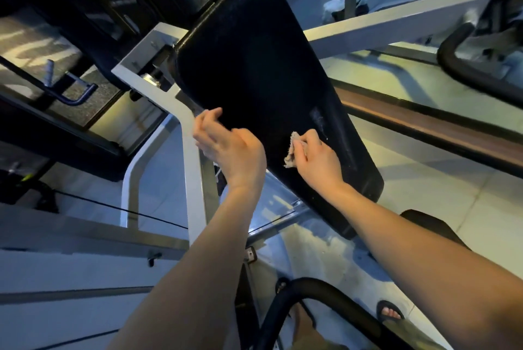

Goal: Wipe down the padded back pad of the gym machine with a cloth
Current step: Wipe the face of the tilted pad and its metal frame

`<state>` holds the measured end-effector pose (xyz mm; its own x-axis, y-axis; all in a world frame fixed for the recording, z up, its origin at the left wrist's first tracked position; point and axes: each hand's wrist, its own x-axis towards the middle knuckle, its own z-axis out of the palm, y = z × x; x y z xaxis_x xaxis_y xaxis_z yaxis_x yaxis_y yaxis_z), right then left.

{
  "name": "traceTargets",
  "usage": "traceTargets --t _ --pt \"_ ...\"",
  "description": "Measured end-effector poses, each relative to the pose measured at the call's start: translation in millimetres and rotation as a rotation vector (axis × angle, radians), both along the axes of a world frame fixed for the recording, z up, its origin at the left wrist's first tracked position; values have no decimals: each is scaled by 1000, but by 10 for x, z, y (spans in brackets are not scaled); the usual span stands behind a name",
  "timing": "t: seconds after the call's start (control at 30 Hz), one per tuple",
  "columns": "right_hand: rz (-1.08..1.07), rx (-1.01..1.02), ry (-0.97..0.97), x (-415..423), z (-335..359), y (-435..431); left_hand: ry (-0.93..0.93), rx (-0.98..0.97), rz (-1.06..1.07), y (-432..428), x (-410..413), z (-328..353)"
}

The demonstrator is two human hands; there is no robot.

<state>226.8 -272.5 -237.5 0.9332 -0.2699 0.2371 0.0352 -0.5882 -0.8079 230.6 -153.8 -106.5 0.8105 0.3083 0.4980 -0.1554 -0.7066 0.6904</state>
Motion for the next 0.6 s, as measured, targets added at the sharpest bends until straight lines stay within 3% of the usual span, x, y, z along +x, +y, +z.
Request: traceTargets --t 0.13,0.27,0.43,0.6 --pt "-100 229 171 -164 -186 -220 -84 686 -325 28 176 -28" --pt "-209 368 252 -211 -346 -410 -51 1186 -413 25 559 -23" --pt "-195 352 164 27 -212 -333 -68 1454 -341 31 708 -219" --pt "-129 8 -62 467 -185 -102 -139 1440 -330 61 758 -277"
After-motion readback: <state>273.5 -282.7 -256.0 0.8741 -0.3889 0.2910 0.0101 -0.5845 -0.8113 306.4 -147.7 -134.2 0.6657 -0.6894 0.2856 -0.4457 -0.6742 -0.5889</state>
